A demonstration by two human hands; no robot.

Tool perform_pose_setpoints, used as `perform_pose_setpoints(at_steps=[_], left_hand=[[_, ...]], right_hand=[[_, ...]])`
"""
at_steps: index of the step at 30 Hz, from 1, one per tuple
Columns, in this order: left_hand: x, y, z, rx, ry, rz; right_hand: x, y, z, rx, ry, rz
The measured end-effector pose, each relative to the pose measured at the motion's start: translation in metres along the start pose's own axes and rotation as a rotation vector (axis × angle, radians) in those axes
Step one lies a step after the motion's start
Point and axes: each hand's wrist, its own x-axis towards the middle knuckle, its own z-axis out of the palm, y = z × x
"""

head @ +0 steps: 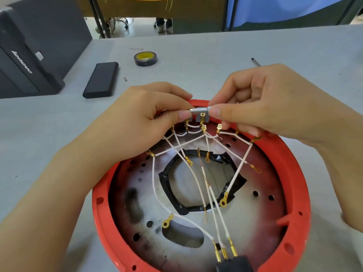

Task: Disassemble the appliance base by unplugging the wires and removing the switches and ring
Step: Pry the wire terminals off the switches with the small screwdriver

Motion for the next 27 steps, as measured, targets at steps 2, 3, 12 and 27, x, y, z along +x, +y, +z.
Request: perform_pose_setpoints(at_steps=[2,3,12,27], left_hand=[[0.000,-0.001,0.001,0.007,-0.001,-0.009],[0.000,-0.001,0.001,0.004,0.004,-0.016],[0.001,-0.003,-0.002,-0.068,-0.115,-0.242],[0.001,-0.016,-0.007,0.003,-0.100,-0.374]], right_hand=[[0.001,0.001,0.002,-0.032,-0.014,0.007],[0.001,0.001,0.003,-0.044,-0.004,0.002],[0.002,0.005,-0.006,-0.166,0.141,-0.014],[0.005,0.012,0.017,-0.504,0.329,-0.167]])
